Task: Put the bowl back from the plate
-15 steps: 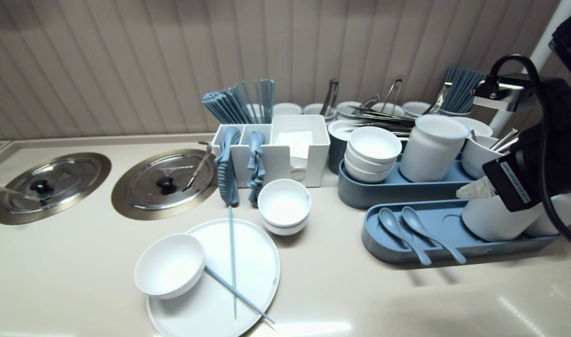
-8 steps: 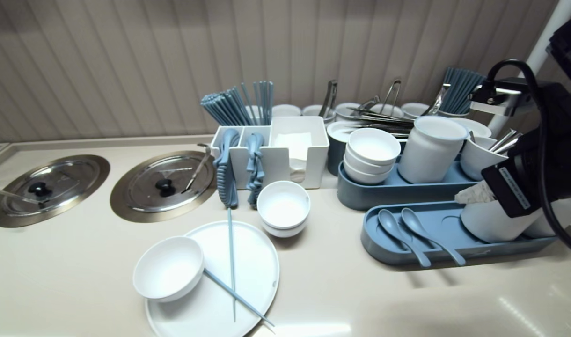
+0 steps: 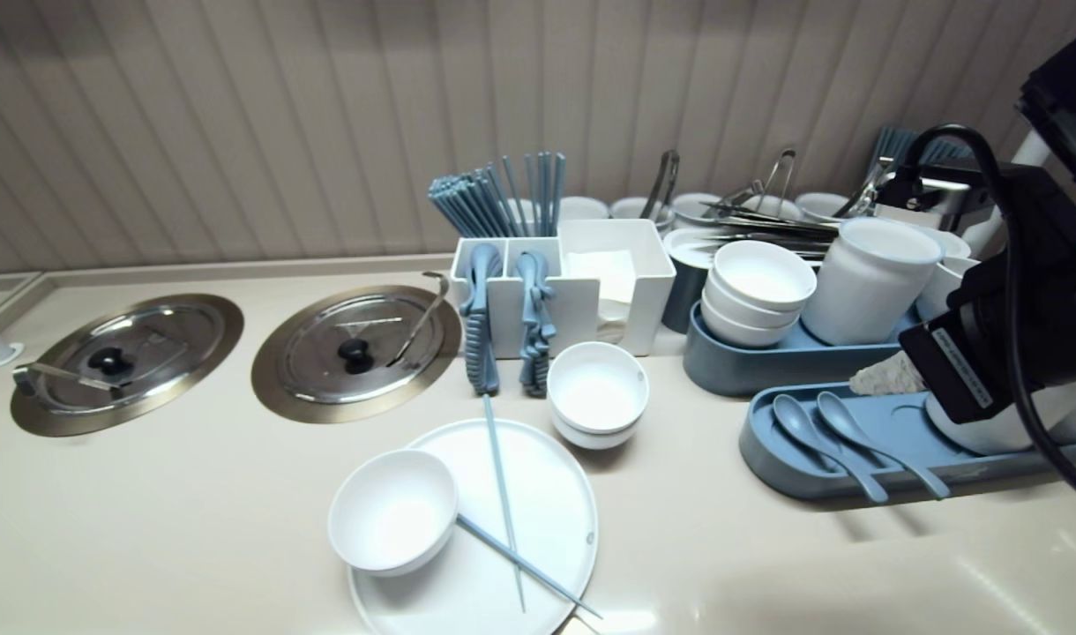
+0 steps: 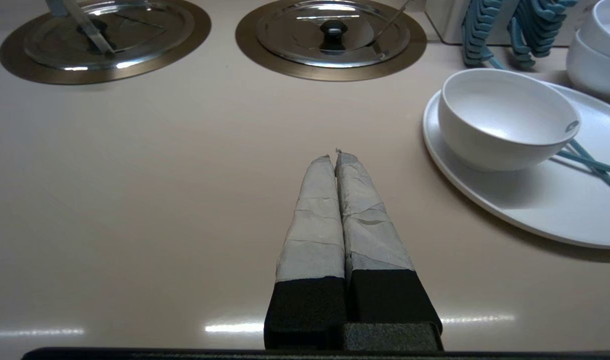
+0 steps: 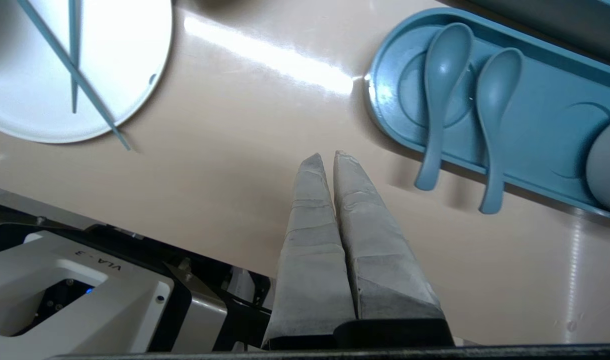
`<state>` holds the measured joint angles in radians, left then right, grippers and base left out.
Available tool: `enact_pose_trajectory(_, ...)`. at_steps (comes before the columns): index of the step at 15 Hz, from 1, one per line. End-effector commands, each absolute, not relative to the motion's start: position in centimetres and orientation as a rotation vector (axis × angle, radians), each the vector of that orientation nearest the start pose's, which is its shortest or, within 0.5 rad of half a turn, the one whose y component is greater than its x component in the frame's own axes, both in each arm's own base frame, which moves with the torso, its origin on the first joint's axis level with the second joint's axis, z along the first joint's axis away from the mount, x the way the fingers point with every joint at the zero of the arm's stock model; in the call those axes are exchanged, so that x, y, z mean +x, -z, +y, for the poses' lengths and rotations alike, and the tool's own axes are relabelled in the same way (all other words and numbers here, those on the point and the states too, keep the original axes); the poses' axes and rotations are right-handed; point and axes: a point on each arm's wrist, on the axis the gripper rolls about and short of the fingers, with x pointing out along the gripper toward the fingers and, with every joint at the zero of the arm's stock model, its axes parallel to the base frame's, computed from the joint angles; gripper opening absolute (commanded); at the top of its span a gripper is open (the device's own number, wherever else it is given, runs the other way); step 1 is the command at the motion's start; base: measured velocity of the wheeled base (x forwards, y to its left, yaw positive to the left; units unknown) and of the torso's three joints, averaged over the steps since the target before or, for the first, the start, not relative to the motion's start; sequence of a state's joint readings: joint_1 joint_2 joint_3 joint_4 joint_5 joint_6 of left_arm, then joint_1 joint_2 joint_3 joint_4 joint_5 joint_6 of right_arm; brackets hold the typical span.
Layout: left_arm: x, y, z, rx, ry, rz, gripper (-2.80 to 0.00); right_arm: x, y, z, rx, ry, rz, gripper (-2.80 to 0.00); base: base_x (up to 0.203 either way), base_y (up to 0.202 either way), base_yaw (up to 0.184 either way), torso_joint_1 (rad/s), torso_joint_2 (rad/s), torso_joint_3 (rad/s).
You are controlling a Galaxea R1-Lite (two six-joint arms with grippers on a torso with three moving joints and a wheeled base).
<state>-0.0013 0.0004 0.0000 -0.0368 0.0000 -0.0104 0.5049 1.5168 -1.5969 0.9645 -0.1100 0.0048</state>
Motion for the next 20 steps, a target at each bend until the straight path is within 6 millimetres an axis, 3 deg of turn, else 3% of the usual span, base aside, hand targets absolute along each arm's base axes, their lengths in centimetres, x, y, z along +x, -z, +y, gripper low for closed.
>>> enact_pose_trajectory(1,-2.2,-7.7,0.0,-0.011,0.000,-0.029,-2.80,19.0,-30.8,10.6,-0.274,-0.378,0.860,-2.80,0.000,0.194,-0.004,0.002,0.00,0.008)
enact_pose_trajectory(12,-2.2,-7.7,0.0,-0.010,0.000,-0.029,-2.80,18.4,-30.3,12.1,-0.281,-0.429,0.876,-2.80,0.000,0.197,-0.002,0.002,0.00,0.002)
enact_pose_trajectory(17,-2.2,-7.7,0.0,-0.009,0.000,-0.029,-2.80,18.5,-29.1,15.8,-0.228,-0.472,0.936,-2.80,0.000,0.117,0.000,-0.002,0.00,0.004)
enact_pose_trajectory(20,-2.2,-7.7,0.0,-0.009,0.000,-0.029,-2.80,19.8,-27.9,17.9,-0.185,-0.447,0.989,-2.80,0.000,0.000,0.000,0.000,0.00,0.000)
